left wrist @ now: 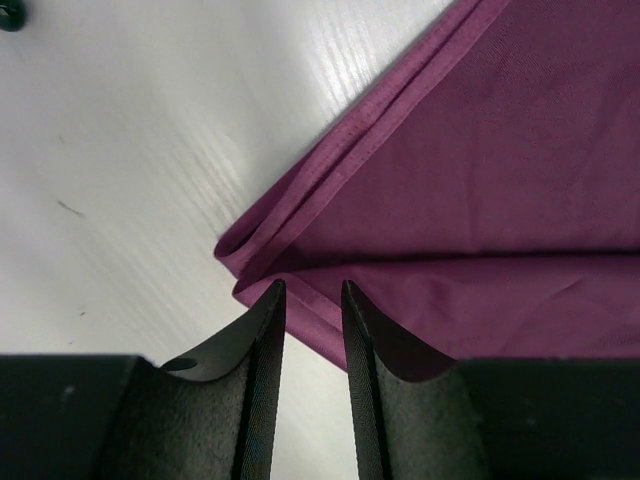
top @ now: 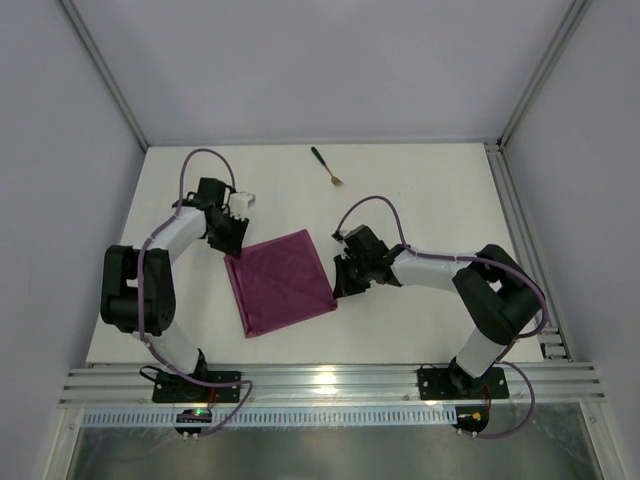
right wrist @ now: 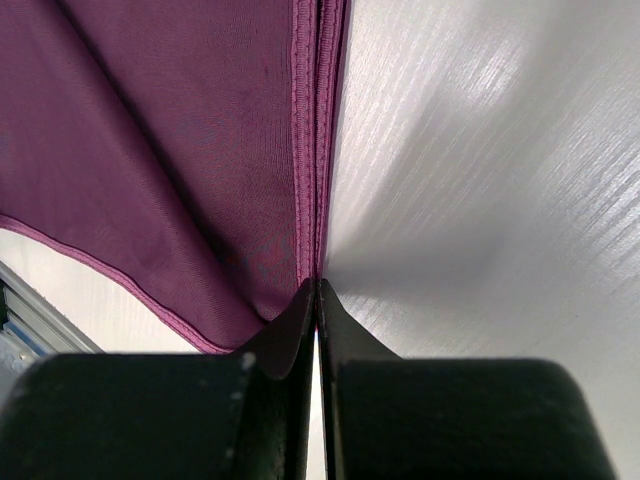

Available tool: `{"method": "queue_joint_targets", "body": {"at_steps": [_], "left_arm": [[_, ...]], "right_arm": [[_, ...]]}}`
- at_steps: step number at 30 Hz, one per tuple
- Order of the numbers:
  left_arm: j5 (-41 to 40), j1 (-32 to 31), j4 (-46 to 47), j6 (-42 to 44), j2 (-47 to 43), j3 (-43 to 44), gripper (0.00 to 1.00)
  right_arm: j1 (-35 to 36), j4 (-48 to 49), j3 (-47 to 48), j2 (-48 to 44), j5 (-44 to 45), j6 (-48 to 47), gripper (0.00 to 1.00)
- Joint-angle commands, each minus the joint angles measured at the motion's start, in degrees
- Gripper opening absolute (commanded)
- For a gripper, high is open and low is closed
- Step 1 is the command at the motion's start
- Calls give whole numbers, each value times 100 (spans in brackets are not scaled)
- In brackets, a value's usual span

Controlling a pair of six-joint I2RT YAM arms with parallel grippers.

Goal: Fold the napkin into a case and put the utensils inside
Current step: Smooth out the upper triangle-folded napkin at the center of the board.

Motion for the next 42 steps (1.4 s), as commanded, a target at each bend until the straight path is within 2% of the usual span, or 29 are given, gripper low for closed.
{"method": "queue_joint_targets", "body": {"at_steps": [1, 19, 22, 26, 34, 42], "left_arm": [[-431, -140, -146, -242, 175, 29, 31], [-679, -255, -128, -330, 395, -33, 30], [-573, -255, -128, -330, 491, -15, 23], [-555, -263, -67, -330, 632, 20, 0], [-669, -193, 442, -348, 52, -156, 0], [-432, -44, 311, -181, -54, -51, 0]], "right_arm": [[10, -52, -92, -62, 48, -67, 4], [10, 27, -92, -62, 39, -23, 4], [18, 27, -101, -54, 30, -14, 4], [10, 36, -153, -106, 39, -5, 4], [10, 10, -250, -115, 30, -58, 4], [18, -34, -268, -194, 39, -119, 4]]}}
